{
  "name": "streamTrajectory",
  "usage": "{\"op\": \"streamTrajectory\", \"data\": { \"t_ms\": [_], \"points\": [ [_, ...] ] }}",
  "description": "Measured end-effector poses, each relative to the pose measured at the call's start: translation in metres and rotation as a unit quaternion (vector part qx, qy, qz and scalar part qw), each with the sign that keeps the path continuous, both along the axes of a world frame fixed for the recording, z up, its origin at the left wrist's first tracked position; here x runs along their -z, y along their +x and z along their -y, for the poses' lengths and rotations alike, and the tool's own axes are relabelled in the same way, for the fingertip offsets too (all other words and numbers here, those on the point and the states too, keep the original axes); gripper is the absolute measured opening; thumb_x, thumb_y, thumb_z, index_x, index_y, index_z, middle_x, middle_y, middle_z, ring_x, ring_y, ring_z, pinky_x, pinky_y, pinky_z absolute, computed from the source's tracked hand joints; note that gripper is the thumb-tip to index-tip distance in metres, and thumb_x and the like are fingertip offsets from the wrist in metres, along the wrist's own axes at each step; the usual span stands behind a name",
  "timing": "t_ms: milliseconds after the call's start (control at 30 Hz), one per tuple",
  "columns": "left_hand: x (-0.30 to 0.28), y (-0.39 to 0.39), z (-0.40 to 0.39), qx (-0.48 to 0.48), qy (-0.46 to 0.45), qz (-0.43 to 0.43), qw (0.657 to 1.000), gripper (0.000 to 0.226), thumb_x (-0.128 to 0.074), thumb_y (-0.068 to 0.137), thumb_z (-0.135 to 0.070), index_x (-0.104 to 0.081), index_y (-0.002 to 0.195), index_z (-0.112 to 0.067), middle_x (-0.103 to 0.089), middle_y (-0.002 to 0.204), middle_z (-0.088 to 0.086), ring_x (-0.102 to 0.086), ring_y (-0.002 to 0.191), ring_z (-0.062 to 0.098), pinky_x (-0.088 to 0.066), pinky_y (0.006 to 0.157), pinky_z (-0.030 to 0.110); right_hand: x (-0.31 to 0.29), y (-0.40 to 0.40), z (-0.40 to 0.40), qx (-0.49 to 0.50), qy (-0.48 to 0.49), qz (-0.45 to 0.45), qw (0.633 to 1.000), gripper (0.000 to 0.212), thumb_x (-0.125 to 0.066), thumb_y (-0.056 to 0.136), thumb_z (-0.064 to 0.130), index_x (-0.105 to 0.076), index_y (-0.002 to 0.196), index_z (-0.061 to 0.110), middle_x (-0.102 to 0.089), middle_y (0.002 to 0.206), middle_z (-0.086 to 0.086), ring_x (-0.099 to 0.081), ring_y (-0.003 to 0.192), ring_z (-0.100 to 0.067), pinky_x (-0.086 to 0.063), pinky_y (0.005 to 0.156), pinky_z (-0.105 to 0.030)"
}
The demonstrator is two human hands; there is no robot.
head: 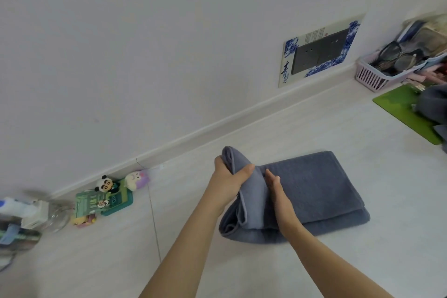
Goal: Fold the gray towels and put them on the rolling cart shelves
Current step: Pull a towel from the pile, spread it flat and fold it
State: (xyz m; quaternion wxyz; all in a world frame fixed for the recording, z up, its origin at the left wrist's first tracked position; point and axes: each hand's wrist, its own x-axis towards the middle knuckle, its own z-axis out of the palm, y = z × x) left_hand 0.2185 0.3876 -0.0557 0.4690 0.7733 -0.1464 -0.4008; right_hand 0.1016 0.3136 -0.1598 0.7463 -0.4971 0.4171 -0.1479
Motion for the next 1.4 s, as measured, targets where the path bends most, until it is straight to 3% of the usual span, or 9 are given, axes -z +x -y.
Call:
{"op": "streamTrajectory", "data": {
  "t_ms": [133, 333, 567, 867, 1000, 1133, 1200, 1267, 1400],
  "points": [
    [-0.021, -0.031, 0.038, 0.047, 0.021, 0.096, 0.994, 0.066, -0.063, 0.088, -0.038, -0.024, 0.136, -0.014, -0.043, 0.109, -0.003, -0.047, 0.091, 0.014, -0.039, 0.076, 0.026, -0.018, -0.018, 0.036, 0.011, 0.104, 0.060, 0.993, 0.075, -0.015, 0.093, 0.064, -0.034, 0.144, 0.013, -0.041, 0.146, -0.008, -0.039, 0.135, -0.021, -0.025, 0.115, -0.038],
    [-0.034, -0.068, 0.081, 0.083, 0.040, 0.166, 0.982, 0.069, -0.062, 0.089, -0.039, -0.021, 0.139, -0.015, -0.052, 0.125, 0.006, -0.056, 0.101, 0.021, -0.039, 0.076, 0.025, -0.034, -0.089, 0.104, 0.175, -0.075, -0.104, 0.976, 0.053, -0.019, 0.100, 0.049, -0.062, 0.116, 0.022, -0.058, 0.129, -0.002, -0.047, 0.122, -0.019, -0.027, 0.109, -0.035],
    [-0.007, -0.134, 0.163, 0.088, 0.059, 0.193, 0.976, 0.074, -0.060, 0.091, -0.029, -0.012, 0.145, -0.012, -0.058, 0.120, 0.008, -0.063, 0.094, 0.023, -0.049, 0.070, 0.025, -0.030, -0.136, 0.160, 0.003, 0.040, -0.138, 0.990, 0.078, -0.011, 0.094, 0.063, -0.042, 0.138, 0.006, -0.055, 0.134, -0.013, -0.046, 0.129, -0.027, -0.031, 0.111, -0.040],
    [0.053, -0.188, 0.218, 0.089, 0.106, 0.133, 0.981, 0.078, -0.051, 0.095, -0.034, 0.002, 0.152, -0.022, -0.045, 0.138, 0.011, -0.055, 0.114, 0.025, -0.046, 0.096, 0.031, -0.016, -0.170, 0.197, -0.006, 0.168, -0.043, 0.985, 0.068, -0.019, 0.093, 0.062, -0.054, 0.123, 0.013, -0.066, 0.111, -0.012, -0.061, 0.105, -0.026, -0.048, 0.092, -0.042],
    [0.055, -0.174, 0.212, 0.099, 0.102, 0.027, 0.989, 0.057, -0.035, 0.102, -0.027, -0.008, 0.152, -0.025, -0.061, 0.080, 0.001, -0.058, 0.071, 0.010, -0.046, 0.065, 0.017, -0.017, -0.171, 0.192, -0.044, 0.088, -0.076, 0.992, 0.050, -0.042, 0.088, 0.061, -0.061, 0.110, 0.021, -0.068, 0.107, -0.003, -0.062, 0.102, -0.019, -0.048, 0.096, -0.039],
    [0.045, -0.161, 0.200, 0.015, 0.033, -0.056, 0.998, 0.038, -0.031, 0.103, -0.020, -0.041, 0.140, -0.022, -0.063, 0.081, 0.001, -0.060, 0.070, 0.012, -0.046, 0.061, 0.019, -0.014, -0.173, 0.186, -0.122, -0.073, -0.140, 0.980, 0.041, -0.070, 0.081, 0.035, -0.050, 0.112, 0.017, -0.064, 0.104, 0.000, -0.062, 0.092, -0.015, -0.053, 0.084, -0.037],
    [0.043, -0.153, 0.188, -0.039, 0.029, 0.093, 0.994, 0.033, -0.035, 0.101, -0.015, -0.058, 0.124, -0.015, -0.064, 0.095, -0.001, -0.063, 0.086, 0.013, -0.046, 0.073, 0.017, -0.012, -0.174, 0.182, -0.136, -0.115, -0.163, 0.971, 0.039, -0.069, 0.083, 0.026, -0.045, 0.113, 0.016, -0.062, 0.105, 0.000, -0.060, 0.090, -0.014, -0.051, 0.081, -0.034],
    [0.053, -0.143, 0.171, -0.006, 0.086, 0.356, 0.930, 0.038, -0.034, 0.097, -0.022, -0.061, 0.123, -0.017, -0.059, 0.121, -0.001, -0.054, 0.116, 0.017, -0.037, 0.097, 0.023, -0.009, -0.174, 0.182, -0.142, -0.137, -0.163, 0.967, 0.041, -0.066, 0.085, 0.020, -0.041, 0.117, 0.016, -0.061, 0.111, -0.003, -0.059, 0.093, -0.017, -0.049, 0.083, -0.034],
    [0.089, -0.152, 0.154, 0.180, 0.261, 0.485, 0.815, 0.065, -0.004, 0.095, -0.056, -0.032, 0.146, -0.027, -0.029, 0.154, 0.004, -0.019, 0.143, 0.021, -0.019, 0.112, 0.051, -0.014, -0.172, 0.184, -0.174, -0.148, -0.155, 0.961, 0.067, -0.060, 0.086, 0.011, -0.020, 0.140, 0.014, -0.054, 0.118, -0.001, -0.056, 0.094, -0.018, -0.050, 0.080, -0.031]
  ]
}}
